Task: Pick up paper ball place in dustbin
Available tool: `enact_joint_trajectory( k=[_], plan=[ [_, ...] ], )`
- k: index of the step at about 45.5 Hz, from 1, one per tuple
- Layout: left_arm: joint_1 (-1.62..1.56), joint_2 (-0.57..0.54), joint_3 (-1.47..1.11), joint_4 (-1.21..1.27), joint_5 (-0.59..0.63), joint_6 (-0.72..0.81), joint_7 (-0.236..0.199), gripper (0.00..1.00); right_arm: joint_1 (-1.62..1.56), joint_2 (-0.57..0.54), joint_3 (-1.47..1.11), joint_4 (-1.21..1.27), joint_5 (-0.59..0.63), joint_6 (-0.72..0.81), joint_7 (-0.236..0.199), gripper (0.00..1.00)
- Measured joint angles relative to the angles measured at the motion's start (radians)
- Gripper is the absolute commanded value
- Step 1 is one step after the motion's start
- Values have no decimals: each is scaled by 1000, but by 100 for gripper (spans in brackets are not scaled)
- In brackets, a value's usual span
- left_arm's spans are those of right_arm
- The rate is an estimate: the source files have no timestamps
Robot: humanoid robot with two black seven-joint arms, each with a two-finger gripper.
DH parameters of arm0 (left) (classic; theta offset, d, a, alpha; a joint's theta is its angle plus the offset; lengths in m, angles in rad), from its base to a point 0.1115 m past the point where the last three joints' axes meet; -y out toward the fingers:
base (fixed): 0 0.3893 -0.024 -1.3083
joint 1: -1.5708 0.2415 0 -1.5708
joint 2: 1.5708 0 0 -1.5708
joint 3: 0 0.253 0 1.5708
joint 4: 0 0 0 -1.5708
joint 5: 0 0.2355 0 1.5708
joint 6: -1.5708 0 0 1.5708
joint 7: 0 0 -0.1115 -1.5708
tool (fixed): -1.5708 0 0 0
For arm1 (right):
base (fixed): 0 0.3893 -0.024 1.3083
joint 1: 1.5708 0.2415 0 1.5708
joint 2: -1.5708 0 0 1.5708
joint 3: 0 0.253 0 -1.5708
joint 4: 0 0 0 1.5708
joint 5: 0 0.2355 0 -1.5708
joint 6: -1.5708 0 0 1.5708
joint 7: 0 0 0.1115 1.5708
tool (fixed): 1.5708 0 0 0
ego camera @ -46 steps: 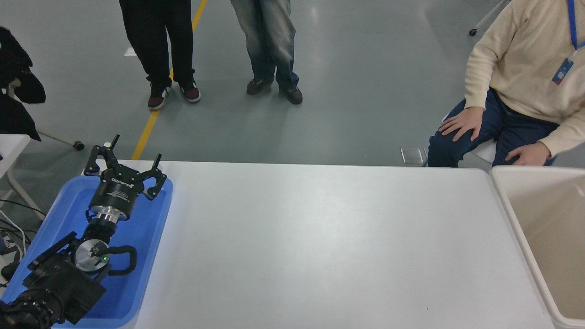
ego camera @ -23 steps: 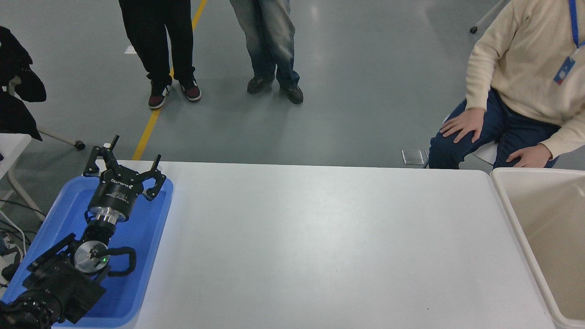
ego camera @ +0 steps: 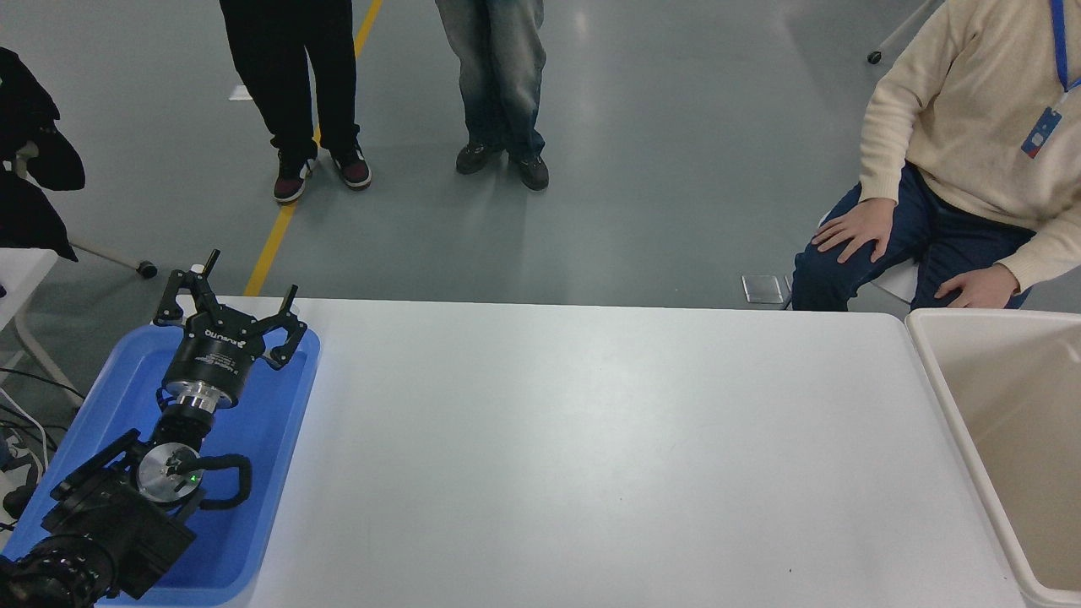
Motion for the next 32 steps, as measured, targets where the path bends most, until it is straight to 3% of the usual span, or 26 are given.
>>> enact_joint_trajectory(
  k=[16,32],
  plan=[
    [0,0,0,0,0,0,0,100,-116,102,81,-141,1,-127,1,0],
    [0,0,0,0,0,0,0,100,-154,133,96,-175,2,-172,1,0]
  ],
)
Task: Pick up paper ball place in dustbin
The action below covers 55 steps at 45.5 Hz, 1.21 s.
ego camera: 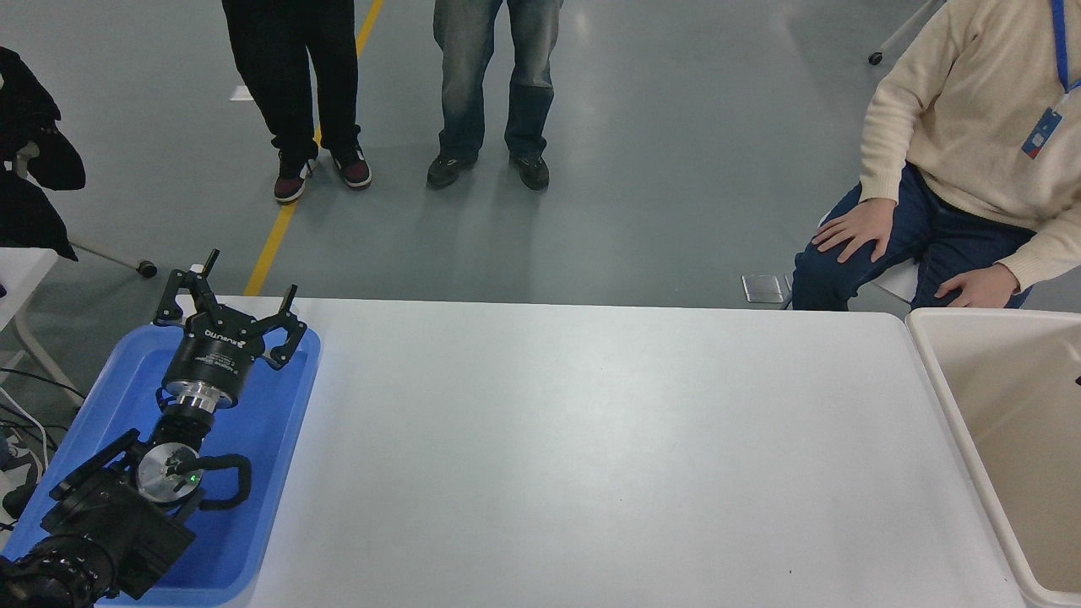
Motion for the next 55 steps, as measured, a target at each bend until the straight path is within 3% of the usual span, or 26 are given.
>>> enact_joint_trajectory(
  k=[2,6,9,23,46,51,55],
  plan=[
    [0,0,0,0,0,0,0,100,-2,1,1,-2,0,-3,0,16],
    [0,0,0,0,0,0,0,100,-6,4,2,-4,0,-10,0,61],
    [0,0,0,0,0,0,0,100,-8,4,2,-5,0,-25,0,81],
    [0,0,0,0,0,0,0,100,-12,8,4,-6,0,-131,0,83],
    [0,0,0,0,0,0,0,100,-5,7,6,7,1,-168,0,85],
    [0,0,0,0,0,0,0,100,0,7,7,11,1,-170,0,98],
    [0,0,0,0,1,0,0,100,8,1,31,31,1,-171,0,100]
  ],
)
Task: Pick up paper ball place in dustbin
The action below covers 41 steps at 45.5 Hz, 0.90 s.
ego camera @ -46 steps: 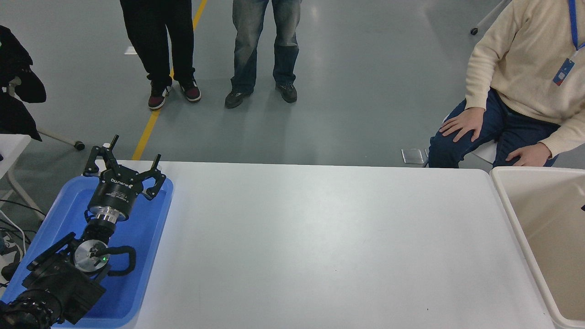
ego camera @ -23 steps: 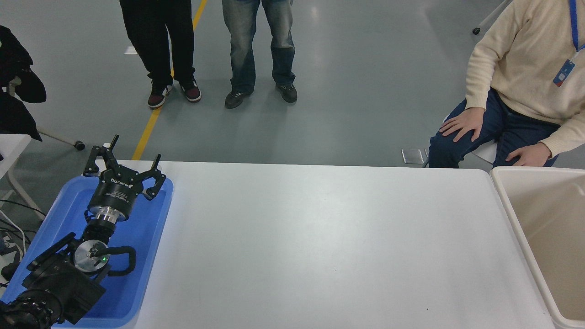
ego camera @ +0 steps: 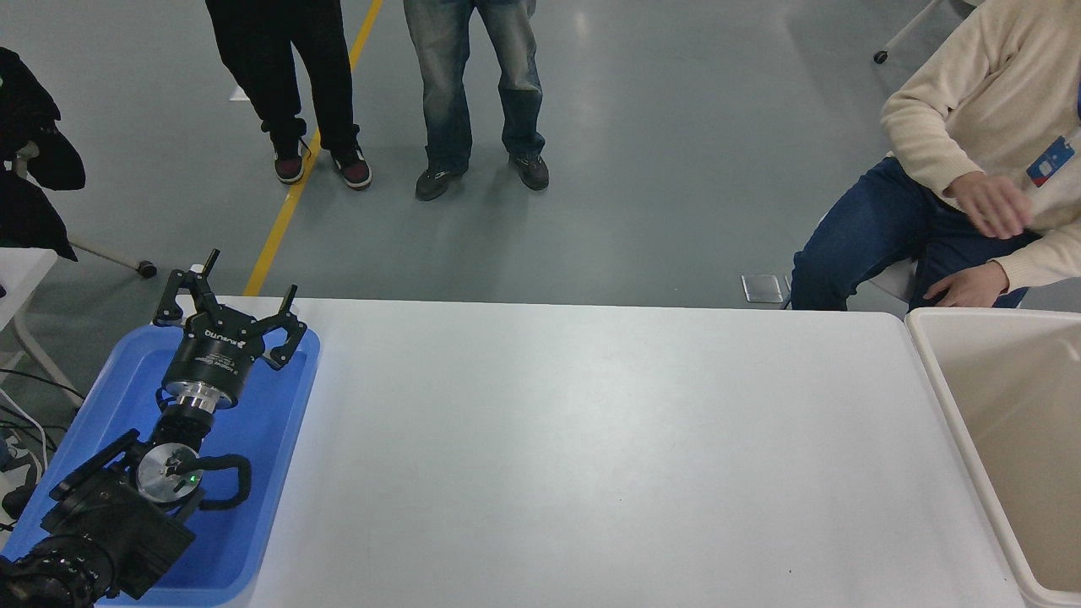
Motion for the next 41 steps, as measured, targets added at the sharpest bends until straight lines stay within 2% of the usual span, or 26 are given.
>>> enact_joint_trajectory(
  k=[6,21,33,38,39,40,41],
  plan=[
    [0,0,0,0,0,0,0,100,8,-27,109,55,-1,3,2,100],
    [0,0,0,0,0,0,0,100,-52,-161,704,394,-14,11,7,100],
    [0,0,0,0,-1,0,0,100,-119,-164,1085,553,-5,59,14,100],
    [0,0,0,0,-1,0,0,100,-159,-115,1234,582,-4,99,42,100],
    [0,0,0,0,-1,0,0,100,-167,-104,1257,583,-4,108,55,100],
    [0,0,0,0,-1,0,0,100,-188,-72,1311,590,-2,138,87,100],
    [0,0,0,0,0,0,0,100,-192,-64,1321,592,-2,146,95,100]
  ],
)
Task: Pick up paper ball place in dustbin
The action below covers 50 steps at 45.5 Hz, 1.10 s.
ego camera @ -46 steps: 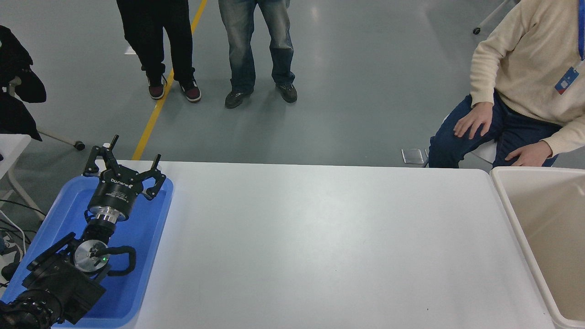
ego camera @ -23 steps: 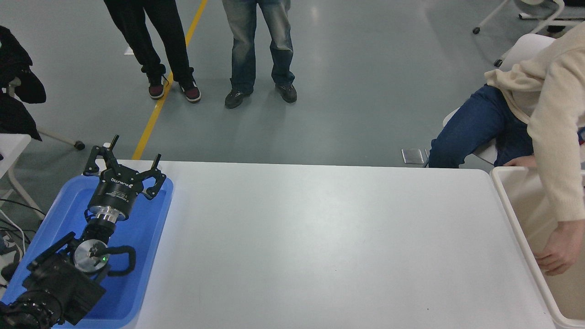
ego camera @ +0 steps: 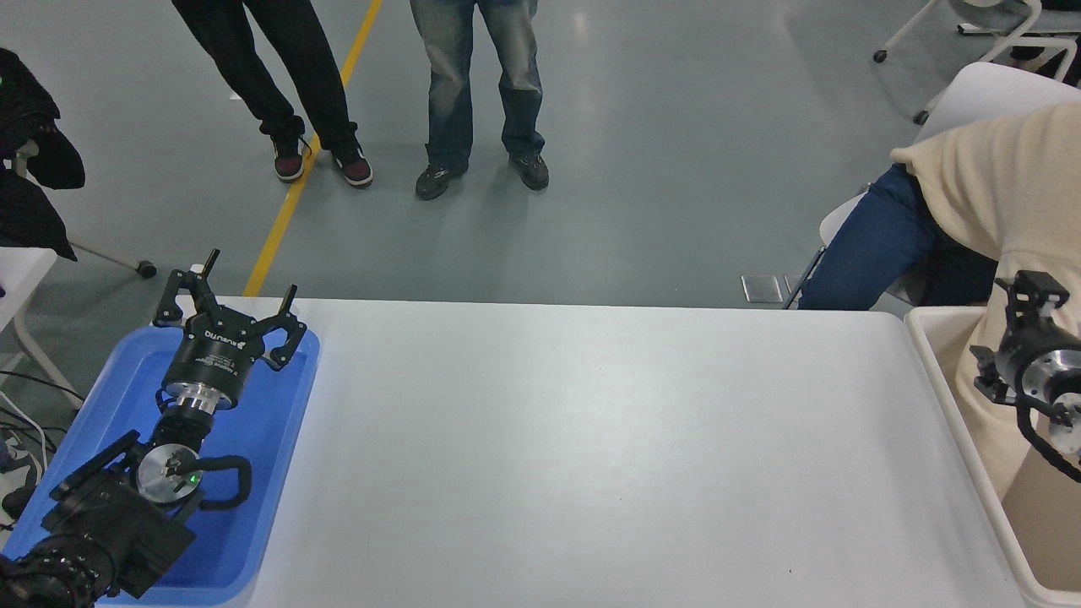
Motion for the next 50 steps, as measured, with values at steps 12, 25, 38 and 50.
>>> enact_joint_trajectory(
  k=[12,25,38,50],
  plan=[
    [0,0,0,0,0,0,0,100,-105,151,149,17,2,198,224,100],
    [-1,-1,0,0,0,0,0,100,-157,250,201,123,-10,196,391,100],
    [-2,-1,0,-1,0,0,1,100,-173,289,212,258,-40,61,431,100],
    [-2,-1,0,-1,1,-1,1,100,-189,300,193,280,-48,29,441,100]
  ],
)
